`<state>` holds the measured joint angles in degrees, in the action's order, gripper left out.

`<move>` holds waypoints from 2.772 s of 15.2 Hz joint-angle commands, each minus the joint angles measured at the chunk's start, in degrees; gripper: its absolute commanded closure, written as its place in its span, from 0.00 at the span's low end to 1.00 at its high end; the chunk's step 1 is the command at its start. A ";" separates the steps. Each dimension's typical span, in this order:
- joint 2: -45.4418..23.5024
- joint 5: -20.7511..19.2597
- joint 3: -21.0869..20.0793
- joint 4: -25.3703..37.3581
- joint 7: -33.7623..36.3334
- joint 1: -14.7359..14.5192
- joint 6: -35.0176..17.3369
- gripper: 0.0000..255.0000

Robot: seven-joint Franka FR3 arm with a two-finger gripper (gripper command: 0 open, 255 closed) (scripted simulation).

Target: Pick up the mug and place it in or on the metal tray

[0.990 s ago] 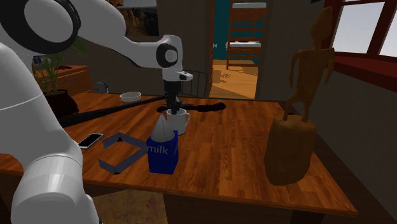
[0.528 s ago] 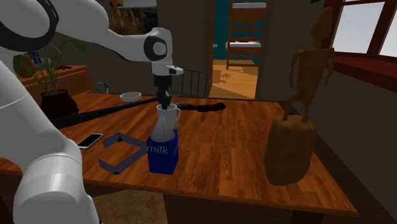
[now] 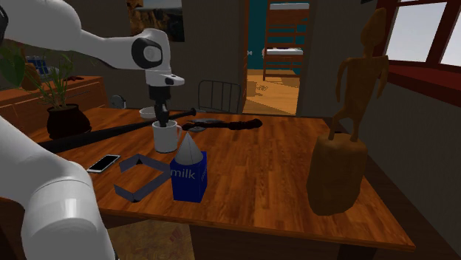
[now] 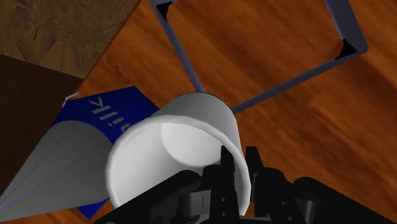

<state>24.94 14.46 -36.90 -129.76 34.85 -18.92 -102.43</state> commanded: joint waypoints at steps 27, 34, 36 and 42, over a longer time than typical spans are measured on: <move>6.21 10.87 -10.02 -13.49 7.91 -7.48 -9.54 1.00; 6.21 10.87 -10.02 -13.49 7.91 -7.48 -9.54 1.00; 6.21 10.87 -10.02 -13.49 7.91 -7.48 -9.54 0.00; 7.35 10.02 -8.32 -10.52 7.95 -7.47 -5.41 0.00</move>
<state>32.04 24.88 -45.74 -141.72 42.61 -26.49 -109.58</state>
